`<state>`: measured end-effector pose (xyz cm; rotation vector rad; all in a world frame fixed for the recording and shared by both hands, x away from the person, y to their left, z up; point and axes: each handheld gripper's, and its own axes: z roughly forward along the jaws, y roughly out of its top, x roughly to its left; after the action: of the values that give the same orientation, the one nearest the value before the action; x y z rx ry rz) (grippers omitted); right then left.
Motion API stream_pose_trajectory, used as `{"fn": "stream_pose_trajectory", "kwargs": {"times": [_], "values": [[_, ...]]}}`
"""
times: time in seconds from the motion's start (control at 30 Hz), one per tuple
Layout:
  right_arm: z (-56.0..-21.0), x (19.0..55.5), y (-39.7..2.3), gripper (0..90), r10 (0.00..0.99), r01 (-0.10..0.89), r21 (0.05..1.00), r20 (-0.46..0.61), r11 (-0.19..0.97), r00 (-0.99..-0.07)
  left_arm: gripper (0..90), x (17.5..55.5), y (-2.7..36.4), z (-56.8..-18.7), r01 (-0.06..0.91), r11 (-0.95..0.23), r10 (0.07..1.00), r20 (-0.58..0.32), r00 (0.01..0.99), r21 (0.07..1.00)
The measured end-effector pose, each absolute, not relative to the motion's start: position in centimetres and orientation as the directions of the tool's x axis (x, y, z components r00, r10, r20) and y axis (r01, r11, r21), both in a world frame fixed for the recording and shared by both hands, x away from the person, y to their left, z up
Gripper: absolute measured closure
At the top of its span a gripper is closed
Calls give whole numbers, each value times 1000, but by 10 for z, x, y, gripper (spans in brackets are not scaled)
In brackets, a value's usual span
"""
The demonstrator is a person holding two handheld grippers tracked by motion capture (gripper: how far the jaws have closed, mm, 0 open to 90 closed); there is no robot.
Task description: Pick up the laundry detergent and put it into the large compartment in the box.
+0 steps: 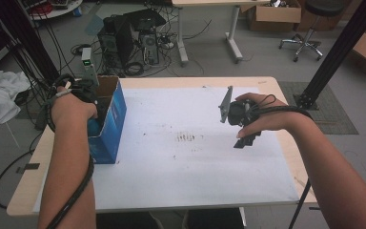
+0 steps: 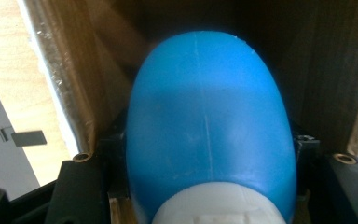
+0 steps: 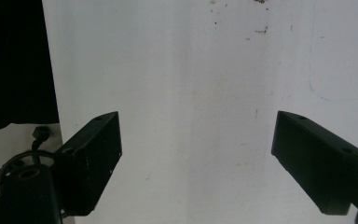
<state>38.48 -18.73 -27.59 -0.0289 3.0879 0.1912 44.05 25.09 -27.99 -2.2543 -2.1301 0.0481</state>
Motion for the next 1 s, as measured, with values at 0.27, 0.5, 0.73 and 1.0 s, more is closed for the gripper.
{"fn": "stream_pose_trajectory", "kwargs": {"times": [0.27,0.5,0.73,1.0], "values": [[-277,385,-190,161,-10,-15,121,-45,993,-999,378,440,253,-289,996,-66,998,-2,66,-53],[-276,384,-189,161,-10,-15,117,-45,993,-999,378,438,253,-289,997,-60,998,-1,60,-53],[-277,383,-186,161,-15,-20,117,-44,993,-999,377,438,253,-289,997,-61,998,-5,61,-36],[-278,383,-184,161,-19,-24,116,-44,993,-999,374,435,254,-289,998,-64,998,-5,64,-28]]}}
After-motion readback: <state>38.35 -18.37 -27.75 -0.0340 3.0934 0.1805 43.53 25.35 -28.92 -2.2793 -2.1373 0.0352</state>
